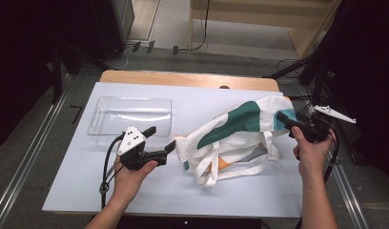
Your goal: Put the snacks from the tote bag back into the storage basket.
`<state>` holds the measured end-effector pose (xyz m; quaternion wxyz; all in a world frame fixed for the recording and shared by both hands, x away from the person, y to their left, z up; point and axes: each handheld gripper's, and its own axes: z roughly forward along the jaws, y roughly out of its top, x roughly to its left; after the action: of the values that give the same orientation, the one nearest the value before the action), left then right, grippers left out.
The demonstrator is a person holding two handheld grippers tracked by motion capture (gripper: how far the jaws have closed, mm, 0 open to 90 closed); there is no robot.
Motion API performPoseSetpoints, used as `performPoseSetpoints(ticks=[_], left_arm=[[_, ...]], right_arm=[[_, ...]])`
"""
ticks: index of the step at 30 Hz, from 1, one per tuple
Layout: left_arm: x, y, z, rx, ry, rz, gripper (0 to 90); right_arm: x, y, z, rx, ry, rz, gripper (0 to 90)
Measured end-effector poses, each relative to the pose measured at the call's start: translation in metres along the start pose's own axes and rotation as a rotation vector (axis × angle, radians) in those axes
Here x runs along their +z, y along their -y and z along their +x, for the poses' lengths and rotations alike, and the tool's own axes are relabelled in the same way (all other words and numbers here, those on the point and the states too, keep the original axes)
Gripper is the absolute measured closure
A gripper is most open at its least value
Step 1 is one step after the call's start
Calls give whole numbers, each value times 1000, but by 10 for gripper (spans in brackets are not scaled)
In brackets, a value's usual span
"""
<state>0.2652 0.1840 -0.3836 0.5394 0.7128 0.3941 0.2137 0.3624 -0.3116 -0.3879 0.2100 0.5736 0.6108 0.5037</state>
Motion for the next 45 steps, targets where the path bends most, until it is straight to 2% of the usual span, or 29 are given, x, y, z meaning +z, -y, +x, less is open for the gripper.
performPoseSetpoints(ticks=[1,2,5,8,9,10,11,12,13,14,15,16,18,20,22,23,24,25,26,27,28,31,33,35,37,38,40,42,45], left_arm=[[-2,2,0,-4,10,-1,184],[-2,4,0,-2,24,4,184],[9,13,-10,-1,88,56,188],[22,16,-21,12,123,83,199],[22,16,-21,12,123,83,217],[26,16,-26,23,125,86,259],[31,14,-30,29,107,96,259],[36,11,-34,37,44,101,425],[38,9,-33,27,31,96,516],[38,9,-33,27,31,96,605],[39,7,-31,14,28,95,605],[40,5,-27,-9,42,100,669],[41,1,-18,-46,100,109,778],[39,-6,-13,-44,119,100,788],[36,-20,-12,-36,118,70,793],[36,-20,-12,-36,118,70,793],[35,-33,-10,-40,122,38,796],[35,-33,-10,-40,122,38,797],[35,-42,-9,-33,119,22,797],[34,-47,-8,-35,118,9,797],[32,-59,-10,-36,126,-25,798],[32,-70,-10,-33,137,-43,798],[37,-75,-5,-41,120,-44,797],[47,-73,4,-77,107,-25,796],[59,-69,13,-92,80,0,794],[66,-67,17,-93,67,14,794],[80,-62,21,-92,39,37,794],[97,-55,26,-111,15,60,790],[100,-53,28,-117,17,58,770]], right_arm=[[0,3,-1,4,-39,1,169],[0,3,-1,4,-39,1,169],[1,6,0,-12,-65,30,285],[-1,9,-1,-26,-73,41,485],[-1,9,-1,-26,-73,41,485],[-5,12,-2,-27,-69,26,614],[-5,12,-2,-27,-69,26,614],[-9,15,-2,-38,-70,30,715],[-10,16,-1,-50,-60,28,734],[-13,18,0,-68,-44,22,746],[-13,18,0,-68,-44,22,746],[-15,19,2,-83,-31,15,753],[-23,23,4,-90,-21,-21,760],[-33,24,6,-97,-10,-66,762],[-57,23,9,-79,-18,-153,764],[-57,23,9,-79,-18,-153,764],[-72,22,15,-100,-16,-189,764],[-72,22,15,-100,-16,-189,764],[-86,21,21,-112,-24,-216,763],[-86,21,21,-112,-24,-216,763],[-99,21,30,-123,-30,-235,763],[-109,21,38,-149,-34,-248,763],[-121,21,44,-160,-41,-275,763],[-127,26,47,-157,-53,-299,763],[-124,35,47,-169,-38,-271,763],[-115,45,42,-158,-23,-243,763],[-111,48,40,-151,-17,-225,764],[-94,58,36,-154,7,-178,764],[-89,59,34,-156,10,-153,755]])
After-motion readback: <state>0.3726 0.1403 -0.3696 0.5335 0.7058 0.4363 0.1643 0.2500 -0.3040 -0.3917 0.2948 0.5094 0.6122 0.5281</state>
